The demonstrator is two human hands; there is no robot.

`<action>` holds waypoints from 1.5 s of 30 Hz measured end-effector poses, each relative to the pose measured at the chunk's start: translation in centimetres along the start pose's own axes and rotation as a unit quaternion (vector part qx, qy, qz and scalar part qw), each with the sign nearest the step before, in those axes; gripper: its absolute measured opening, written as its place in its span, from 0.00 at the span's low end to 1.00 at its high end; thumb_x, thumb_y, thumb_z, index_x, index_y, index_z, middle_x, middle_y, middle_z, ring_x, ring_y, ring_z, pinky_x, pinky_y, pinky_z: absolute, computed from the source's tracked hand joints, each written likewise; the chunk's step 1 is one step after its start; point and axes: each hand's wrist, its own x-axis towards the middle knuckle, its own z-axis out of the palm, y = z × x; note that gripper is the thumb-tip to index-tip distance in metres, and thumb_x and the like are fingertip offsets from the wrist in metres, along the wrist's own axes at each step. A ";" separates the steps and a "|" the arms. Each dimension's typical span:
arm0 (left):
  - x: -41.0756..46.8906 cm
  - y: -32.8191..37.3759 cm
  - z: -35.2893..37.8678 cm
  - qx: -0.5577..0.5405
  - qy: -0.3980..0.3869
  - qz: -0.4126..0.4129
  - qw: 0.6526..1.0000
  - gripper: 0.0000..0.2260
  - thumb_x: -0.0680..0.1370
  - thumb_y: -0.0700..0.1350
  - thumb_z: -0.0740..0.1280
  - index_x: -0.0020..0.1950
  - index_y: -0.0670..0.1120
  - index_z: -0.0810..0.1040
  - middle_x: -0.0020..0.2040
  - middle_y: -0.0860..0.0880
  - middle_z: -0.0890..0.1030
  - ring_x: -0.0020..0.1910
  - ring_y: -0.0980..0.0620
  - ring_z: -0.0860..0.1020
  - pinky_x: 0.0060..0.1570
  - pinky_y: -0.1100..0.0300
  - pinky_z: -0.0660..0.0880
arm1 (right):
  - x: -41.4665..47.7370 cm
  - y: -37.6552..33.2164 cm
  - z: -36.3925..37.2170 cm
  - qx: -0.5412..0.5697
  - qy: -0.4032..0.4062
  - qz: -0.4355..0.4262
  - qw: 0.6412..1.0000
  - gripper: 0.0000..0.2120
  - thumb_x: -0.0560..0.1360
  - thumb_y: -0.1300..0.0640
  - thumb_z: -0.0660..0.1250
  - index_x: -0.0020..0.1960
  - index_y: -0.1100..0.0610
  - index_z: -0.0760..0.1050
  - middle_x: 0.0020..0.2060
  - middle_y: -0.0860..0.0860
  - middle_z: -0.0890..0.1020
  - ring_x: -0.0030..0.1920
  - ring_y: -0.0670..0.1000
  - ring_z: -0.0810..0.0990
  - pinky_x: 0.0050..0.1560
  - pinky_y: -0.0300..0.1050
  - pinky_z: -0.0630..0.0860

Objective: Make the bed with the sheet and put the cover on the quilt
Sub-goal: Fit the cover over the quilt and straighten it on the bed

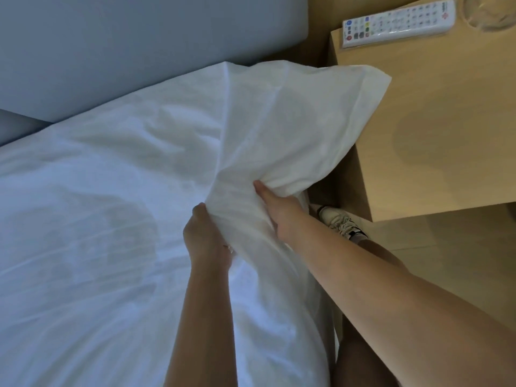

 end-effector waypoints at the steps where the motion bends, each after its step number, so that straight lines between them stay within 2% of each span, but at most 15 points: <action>1: 0.0 -0.4 0.1 0.009 -0.011 0.036 0.999 0.13 0.77 0.43 0.58 0.32 0.47 0.64 0.30 0.49 0.63 0.33 0.50 0.63 0.31 0.58 0.62 | 0.3 0.3 0.3 0.008 0.005 0.005 1.000 0.40 0.59 0.40 0.78 0.63 0.61 0.73 0.54 0.54 0.80 0.52 0.57 0.79 0.59 0.53 0.76; 6: -0.9 -0.2 -0.2 0.122 -0.004 0.266 0.956 0.18 0.77 0.41 0.57 0.29 0.49 0.55 0.26 0.52 0.56 0.29 0.52 0.57 0.30 0.57 0.56 | -4.3 -3.8 -1.9 -0.023 0.014 -0.073 0.997 0.14 0.67 0.62 0.75 0.51 0.61 0.78 0.46 0.58 0.83 0.45 0.58 0.82 0.50 0.57 0.80; 9: -4.1 -1.4 2.5 0.285 -0.064 0.402 0.868 0.21 0.80 0.44 0.58 0.28 0.47 0.56 0.25 0.47 0.62 0.28 0.52 0.61 0.30 0.58 0.59 | -5.5 -7.2 -9.7 -0.005 0.098 -0.142 0.985 0.08 0.67 0.66 0.74 0.45 0.59 0.78 0.45 0.57 0.83 0.40 0.56 0.82 0.44 0.51 0.80; 12: -4.2 -6.6 5.9 0.505 -0.128 0.357 0.775 0.17 0.82 0.51 0.54 0.36 0.45 0.65 0.39 0.43 0.76 0.41 0.43 0.74 0.38 0.56 0.63 | -2.9 -6.9 -13.5 -0.131 0.235 -0.168 0.948 0.10 0.68 0.64 0.74 0.48 0.58 0.77 0.48 0.55 0.81 0.45 0.56 0.81 0.50 0.49 0.77; 16: -1.2 -10.9 6.2 0.524 -0.092 0.230 0.815 0.17 0.79 0.57 0.58 0.52 0.44 0.75 0.54 0.43 0.78 0.56 0.41 0.74 0.53 0.52 0.69 | 0.2 -5.0 -13.6 -0.241 0.241 -0.227 0.912 0.18 0.72 0.56 0.72 0.59 0.61 0.75 0.51 0.51 0.80 0.53 0.51 0.78 0.56 0.42 0.73; 19: -2.2 -12.7 5.4 0.560 -0.091 0.254 0.783 0.16 0.78 0.56 0.61 0.58 0.46 0.74 0.56 0.47 0.74 0.59 0.44 0.71 0.57 0.53 0.66 | -0.2 -3.2 -15.7 -0.174 0.145 -0.170 0.959 0.10 0.72 0.57 0.72 0.53 0.53 0.76 0.49 0.48 0.82 0.48 0.48 0.81 0.51 0.44 0.77; 21: -3.0 -13.6 5.5 0.575 -0.102 0.264 0.768 0.11 0.80 0.51 0.58 0.55 0.46 0.74 0.55 0.48 0.75 0.58 0.45 0.72 0.55 0.53 0.65 | -0.8 -1.5 -17.3 -0.172 0.028 -0.043 0.984 0.13 0.73 0.56 0.71 0.56 0.54 0.77 0.51 0.50 0.83 0.50 0.50 0.82 0.52 0.46 0.78; 23: -3.4 -14.1 5.8 0.535 -0.081 0.242 0.806 0.08 0.81 0.46 0.55 0.50 0.45 0.72 0.52 0.46 0.77 0.55 0.44 0.74 0.53 0.52 0.65 | -1.2 -0.6 -17.6 -0.211 -0.049 0.029 0.976 0.17 0.72 0.57 0.72 0.60 0.55 0.77 0.54 0.52 0.83 0.53 0.51 0.82 0.55 0.47 0.78; 25: -4.1 -14.0 5.9 0.436 -0.031 0.214 0.874 0.07 0.82 0.44 0.55 0.48 0.44 0.70 0.50 0.44 0.76 0.52 0.42 0.74 0.52 0.52 0.65 | -1.4 -1.2 -17.3 -0.258 -0.060 -0.029 0.964 0.13 0.72 0.60 0.72 0.55 0.50 0.78 0.51 0.48 0.83 0.50 0.46 0.82 0.50 0.42 0.79; 29: -6.0 -13.9 5.5 0.309 0.014 0.224 0.924 0.06 0.81 0.42 0.55 0.45 0.45 0.66 0.42 0.51 0.72 0.44 0.47 0.70 0.44 0.58 0.62 | -1.1 -3.0 -19.1 -0.216 0.068 -0.105 0.968 0.10 0.70 0.67 0.70 0.43 0.53 0.78 0.44 0.51 0.83 0.46 0.52 0.82 0.46 0.47 0.79; 33: -7.7 -17.1 3.8 0.368 -0.048 0.237 0.898 0.07 0.79 0.47 0.62 0.51 0.44 0.72 0.45 0.53 0.72 0.48 0.48 0.74 0.48 0.57 0.68 | 0.8 -0.3 -20.6 -0.225 0.173 -0.107 0.953 0.11 0.68 0.61 0.75 0.50 0.57 0.79 0.48 0.50 0.83 0.50 0.52 0.81 0.47 0.43 0.77; 35: -8.9 -20.0 2.4 0.431 -0.067 0.245 0.866 0.16 0.75 0.54 0.68 0.54 0.43 0.74 0.47 0.53 0.74 0.48 0.50 0.75 0.51 0.55 0.71 | 1.1 0.8 -20.8 -0.227 0.144 -0.076 0.960 0.20 0.66 0.53 0.77 0.56 0.54 0.78 0.49 0.48 0.83 0.50 0.49 0.81 0.50 0.46 0.79; 38: -10.3 -24.7 0.6 0.522 -0.087 0.308 0.791 0.23 0.67 0.63 0.69 0.49 0.45 0.77 0.42 0.50 0.77 0.41 0.48 0.77 0.40 0.56 0.74 | 0.7 2.0 -23.2 -0.213 0.055 0.002 0.975 0.24 0.65 0.47 0.76 0.59 0.50 0.75 0.55 0.48 0.82 0.53 0.49 0.81 0.54 0.47 0.77; 42: -9.5 -28.8 -1.0 0.575 -0.050 0.345 0.740 0.10 0.71 0.51 0.67 0.40 0.45 0.78 0.37 0.48 0.77 0.34 0.45 0.77 0.32 0.56 0.71 | 0.3 4.7 -25.4 -0.250 -0.066 0.070 0.963 0.22 0.73 0.48 0.69 0.65 0.51 0.73 0.58 0.48 0.81 0.57 0.48 0.80 0.54 0.46 0.77; 45: -8.5 -28.9 -1.7 0.560 -0.046 0.393 0.728 0.11 0.74 0.47 0.57 0.35 0.45 0.74 0.34 0.49 0.75 0.32 0.46 0.75 0.33 0.57 0.69 | 0.8 6.2 -25.2 -0.268 -0.043 0.038 0.962 0.22 0.75 0.45 0.67 0.67 0.50 0.71 0.59 0.47 0.81 0.58 0.47 0.80 0.58 0.46 0.76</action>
